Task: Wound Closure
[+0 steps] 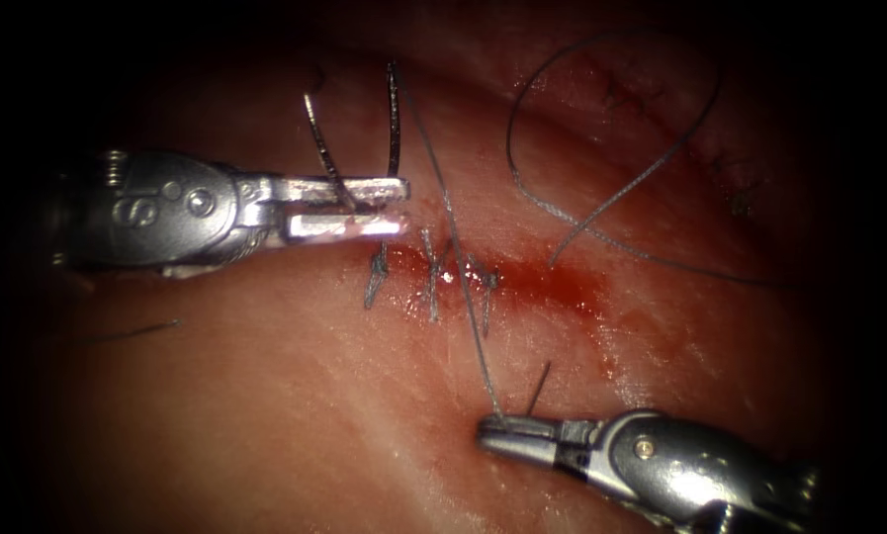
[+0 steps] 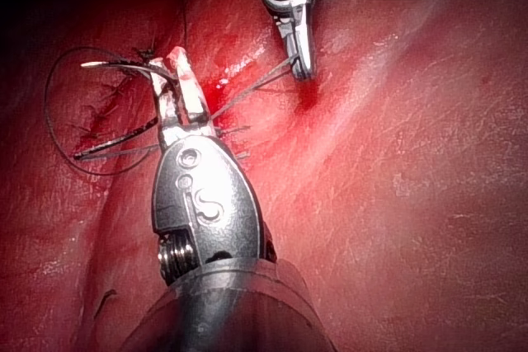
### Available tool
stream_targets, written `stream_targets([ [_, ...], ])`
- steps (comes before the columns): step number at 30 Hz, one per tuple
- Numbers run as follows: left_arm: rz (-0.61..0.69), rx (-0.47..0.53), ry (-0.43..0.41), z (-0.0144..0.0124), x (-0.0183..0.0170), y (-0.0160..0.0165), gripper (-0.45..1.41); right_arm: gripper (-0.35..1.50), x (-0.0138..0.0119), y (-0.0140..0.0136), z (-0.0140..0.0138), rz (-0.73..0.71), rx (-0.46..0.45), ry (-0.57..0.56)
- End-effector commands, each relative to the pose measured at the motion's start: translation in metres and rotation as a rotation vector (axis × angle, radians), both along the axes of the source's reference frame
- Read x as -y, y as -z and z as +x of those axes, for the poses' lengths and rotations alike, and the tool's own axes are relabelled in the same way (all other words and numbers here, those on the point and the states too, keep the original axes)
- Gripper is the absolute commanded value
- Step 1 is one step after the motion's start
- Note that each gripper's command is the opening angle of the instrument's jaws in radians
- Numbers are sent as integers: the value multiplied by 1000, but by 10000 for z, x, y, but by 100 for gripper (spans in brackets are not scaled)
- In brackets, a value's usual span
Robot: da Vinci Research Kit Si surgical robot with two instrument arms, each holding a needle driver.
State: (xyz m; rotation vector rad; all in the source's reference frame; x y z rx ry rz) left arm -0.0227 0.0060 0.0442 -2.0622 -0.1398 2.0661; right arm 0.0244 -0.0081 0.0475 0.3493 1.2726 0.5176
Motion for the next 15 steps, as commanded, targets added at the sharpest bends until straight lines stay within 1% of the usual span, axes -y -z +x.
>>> stream_targets([
  [1,3,-5,-8,-5,9,-5,-45,-35,19,12,19,7,-7,22],
  [4,2,-14,-24,-5,16,0,-45,-35,31,28,26,7,-12,34],
  [7,11,-8,-34,1,22,14,-45,-35,42,46,37,6,-20,42],
  [10,19,1,-45,14,20,29,-45,-35,52,66,50,6,-29,48],
  [11,24,-1,-45,19,18,33,-45,-15,53,68,51,7,-27,51],
  [12,30,-11,-42,29,14,39,-45,69,52,70,51,2,-27,30],
  [13,38,-24,-30,41,9,44,-45,131,49,66,47,-38,-3,11],
  [14,51,-30,-4,58,2,48,-45,140,47,58,34,-80,0,21],
  [15,54,-33,6,64,0,50,-45,140,46,55,28,-86,0,24],
])
